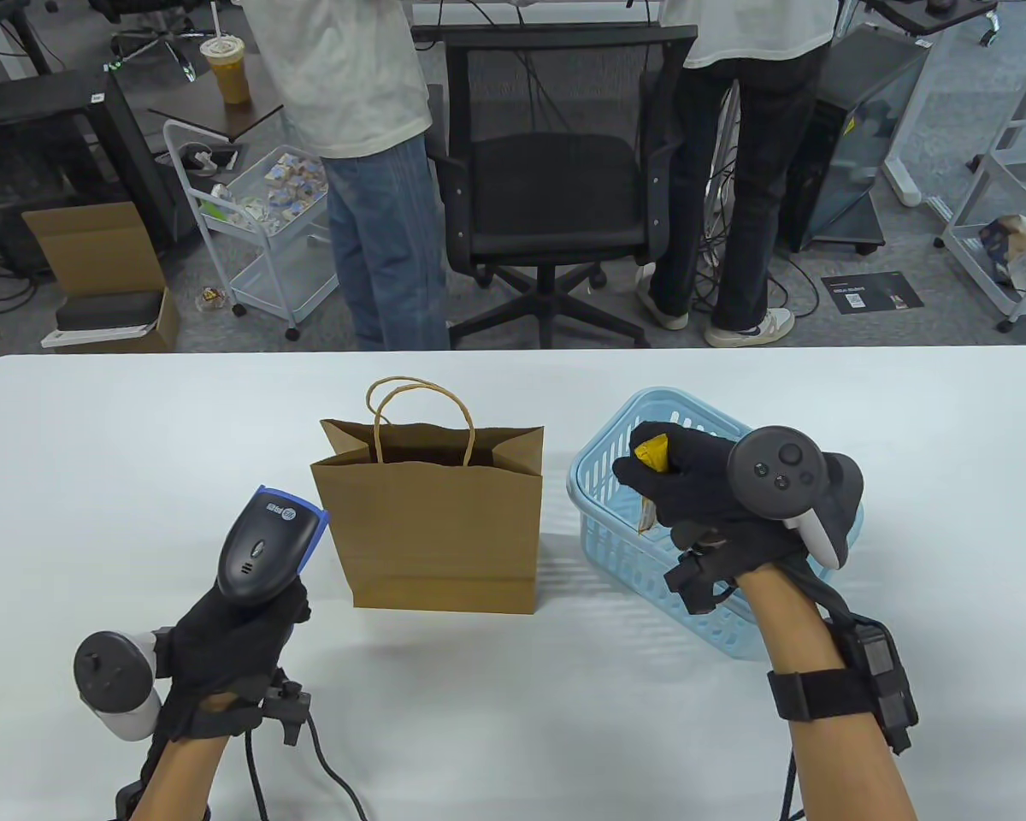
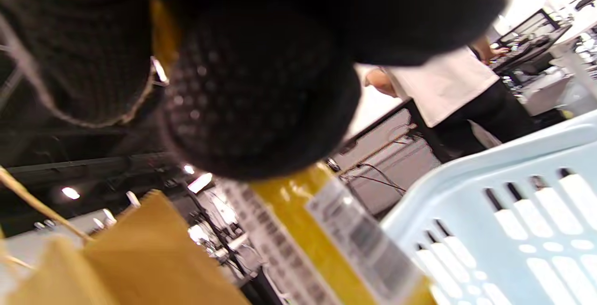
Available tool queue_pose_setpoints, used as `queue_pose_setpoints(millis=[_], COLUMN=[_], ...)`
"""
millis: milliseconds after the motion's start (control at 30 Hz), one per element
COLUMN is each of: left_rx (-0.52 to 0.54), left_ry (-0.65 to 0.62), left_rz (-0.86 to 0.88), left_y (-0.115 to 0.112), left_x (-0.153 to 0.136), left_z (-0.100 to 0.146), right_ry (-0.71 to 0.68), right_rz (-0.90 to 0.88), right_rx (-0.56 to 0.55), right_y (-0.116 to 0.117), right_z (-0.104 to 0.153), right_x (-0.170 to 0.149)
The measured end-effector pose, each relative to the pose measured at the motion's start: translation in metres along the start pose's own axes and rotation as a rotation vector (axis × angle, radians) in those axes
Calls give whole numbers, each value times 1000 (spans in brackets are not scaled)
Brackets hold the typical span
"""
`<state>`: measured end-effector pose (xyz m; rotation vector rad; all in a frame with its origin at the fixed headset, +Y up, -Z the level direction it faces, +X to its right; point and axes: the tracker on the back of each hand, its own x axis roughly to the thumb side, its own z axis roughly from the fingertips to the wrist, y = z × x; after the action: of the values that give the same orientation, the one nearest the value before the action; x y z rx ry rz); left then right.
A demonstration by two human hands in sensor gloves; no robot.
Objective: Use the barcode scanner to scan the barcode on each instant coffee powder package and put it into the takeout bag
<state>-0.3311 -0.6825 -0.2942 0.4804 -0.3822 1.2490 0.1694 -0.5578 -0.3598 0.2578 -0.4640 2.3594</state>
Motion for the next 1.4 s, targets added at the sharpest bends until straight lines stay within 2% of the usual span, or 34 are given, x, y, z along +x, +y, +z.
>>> queue_pose_setpoints(millis=[267,367,567,767,933,1000,1167,1400], left_rx=[-25,-39,-52,-66,-101,-128,-200,-291], left_ry=[-28,-45,-66,-73,-111,-139,-185,-227], left_rz=[-29,-40,-49,-59,-84,-101,-146,-206], left_y=[-6,-8,-11,-14,-21,-27,-43,-62], left_x=[3,6,9,9,15,19,24,25], left_z=[1,2,2,2,4,5,10,16], right_ry=[-115,-123,-127,-80,-22,30,98,159], right_rz=[-198,-308,-385,-431,-545,-575,-603,-646], right_rx=[-55,-70,-62,-52,-84,-61,-76,-20], right_y=[10,17,37,55,75,83,90,103], right_z=[27,37,51,63,81,90,103,105], right_x=[26,27,19,-5,-29,-37,-46,-52])
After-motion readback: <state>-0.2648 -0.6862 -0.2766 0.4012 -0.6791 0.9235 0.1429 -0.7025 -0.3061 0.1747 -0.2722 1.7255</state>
